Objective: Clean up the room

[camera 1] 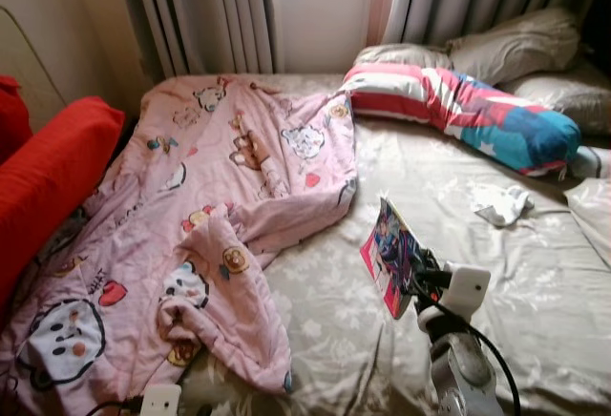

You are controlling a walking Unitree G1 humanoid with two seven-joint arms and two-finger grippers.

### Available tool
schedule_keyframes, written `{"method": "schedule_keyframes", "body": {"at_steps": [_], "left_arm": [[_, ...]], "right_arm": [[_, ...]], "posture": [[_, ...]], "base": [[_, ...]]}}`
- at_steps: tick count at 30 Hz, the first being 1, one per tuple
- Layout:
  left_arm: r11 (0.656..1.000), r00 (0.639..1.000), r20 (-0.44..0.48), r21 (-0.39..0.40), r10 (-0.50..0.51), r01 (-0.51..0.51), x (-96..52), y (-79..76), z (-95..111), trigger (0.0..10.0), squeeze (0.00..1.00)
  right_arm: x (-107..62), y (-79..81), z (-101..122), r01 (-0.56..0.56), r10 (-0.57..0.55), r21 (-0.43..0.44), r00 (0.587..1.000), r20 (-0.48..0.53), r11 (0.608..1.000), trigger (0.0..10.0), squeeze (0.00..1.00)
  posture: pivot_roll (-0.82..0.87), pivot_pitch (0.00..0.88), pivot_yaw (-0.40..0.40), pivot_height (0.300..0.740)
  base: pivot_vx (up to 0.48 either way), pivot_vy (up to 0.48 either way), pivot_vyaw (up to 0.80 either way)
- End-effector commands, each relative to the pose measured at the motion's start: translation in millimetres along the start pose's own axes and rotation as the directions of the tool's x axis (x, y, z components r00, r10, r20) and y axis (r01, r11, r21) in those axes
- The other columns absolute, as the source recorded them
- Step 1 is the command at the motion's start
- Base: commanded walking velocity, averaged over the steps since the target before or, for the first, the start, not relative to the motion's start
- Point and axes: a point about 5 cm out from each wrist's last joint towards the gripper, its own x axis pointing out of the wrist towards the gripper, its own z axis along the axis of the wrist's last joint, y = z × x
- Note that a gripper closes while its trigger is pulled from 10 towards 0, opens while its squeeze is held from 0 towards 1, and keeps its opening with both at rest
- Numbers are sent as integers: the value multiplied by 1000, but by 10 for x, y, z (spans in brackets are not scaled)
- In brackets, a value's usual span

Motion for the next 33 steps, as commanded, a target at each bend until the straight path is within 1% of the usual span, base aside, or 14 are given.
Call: {"method": "schedule_keyframes", "body": {"at_steps": [1,6,7,10,26,33], "left_arm": [[1000,1000,-27,-5,6,-6,-27,11,-69,10000,0],[1000,1000,-22,-2,3,-3,-23,10,-62,10000,0],[1000,1000,-22,-3,2,-2,-26,6,-66,10000,0],[1000,1000,-24,-4,1,-1,-34,1,-80,10000,0],[1000,1000,-18,-4,-1,1,-34,8,-74,10000,0],[1000,1000,-30,-4,-3,3,-40,4,-98,10000,0]], "right_arm": [[22,4,64,2,-2,-3,1000,30,1000,10000,0],[14,-10,40,15,-15,-5,1000,11,1000,10000,0],[9,-12,38,16,-16,-6,1000,12,1000,10000,0],[2,-14,47,17,-17,-5,1000,24,1000,10000,0],[13,15,30,15,-15,-5,1000,13,1000,10000,0],[15,19,32,19,-19,-2,1000,16,1000,10000,0]], "posture": [[32,121,-5,740],[32,133,-3,740],[33,141,-2,740],[33,141,-2,740],[38,158,1,740],[38,161,2,740]], "base": [[0,-326,0],[0,-390,0],[0,-409,-694],[0,-412,0],[0,-410,0],[0,-411,0]]}}
